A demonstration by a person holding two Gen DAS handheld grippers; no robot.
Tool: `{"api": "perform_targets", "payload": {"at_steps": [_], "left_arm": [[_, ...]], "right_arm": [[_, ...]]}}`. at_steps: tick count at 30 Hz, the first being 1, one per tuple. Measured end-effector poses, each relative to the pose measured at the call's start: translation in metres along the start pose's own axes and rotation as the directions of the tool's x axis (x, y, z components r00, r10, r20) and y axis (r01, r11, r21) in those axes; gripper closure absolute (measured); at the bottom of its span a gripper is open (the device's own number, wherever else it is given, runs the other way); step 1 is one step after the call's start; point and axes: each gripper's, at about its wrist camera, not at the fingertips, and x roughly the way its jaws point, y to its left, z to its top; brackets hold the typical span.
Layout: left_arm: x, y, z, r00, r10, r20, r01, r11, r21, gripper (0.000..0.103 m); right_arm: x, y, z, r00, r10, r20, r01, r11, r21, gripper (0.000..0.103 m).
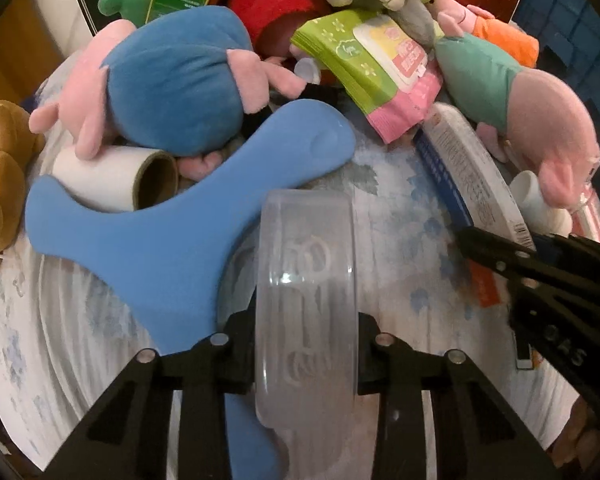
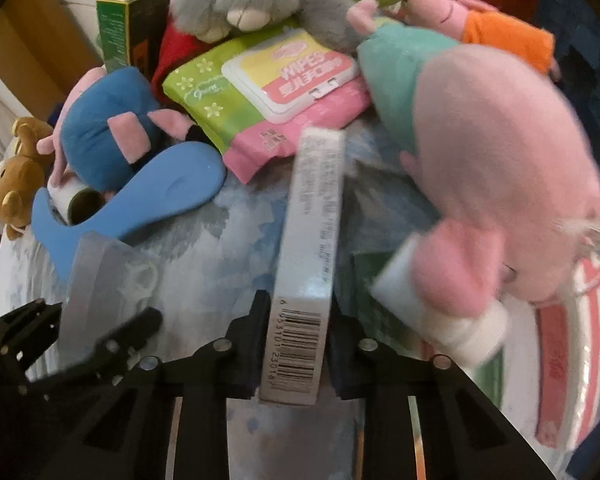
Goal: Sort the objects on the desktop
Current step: 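Grasp the clear floss box with left tool while right tool grasps the white medicine box, then carry both held boxes over the blue crate and open both tools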
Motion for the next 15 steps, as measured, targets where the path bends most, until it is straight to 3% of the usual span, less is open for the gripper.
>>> {"api": "perform_targets", "payload": {"at_steps": [9,11,15], "left_arm": [[-0.071,0.005,0.005,0.987,0.0,0.161,-0.006,0.999,0.036,0.071],[-0.074,-0.022,0.013,0.98,-0.009,0.2,0.001,0.999,0.037,0.071],[-0.09,-0.034,0.028,0.96,-0.033,0.277,0.019,0.999,0.05,0.071]], "right_arm": [[-0.061,-0.001,-0.015,0.995,-0.018,0.1,0.02,1.0,-0.022,0.081],[-0.079,0.021,-0.015,0.991,-0.024,0.132,0.027,0.999,-0.02,0.081],[-0.11,0.029,-0.007,0.975,-0.042,0.217,0.048,0.999,-0.021,0.081]]}}
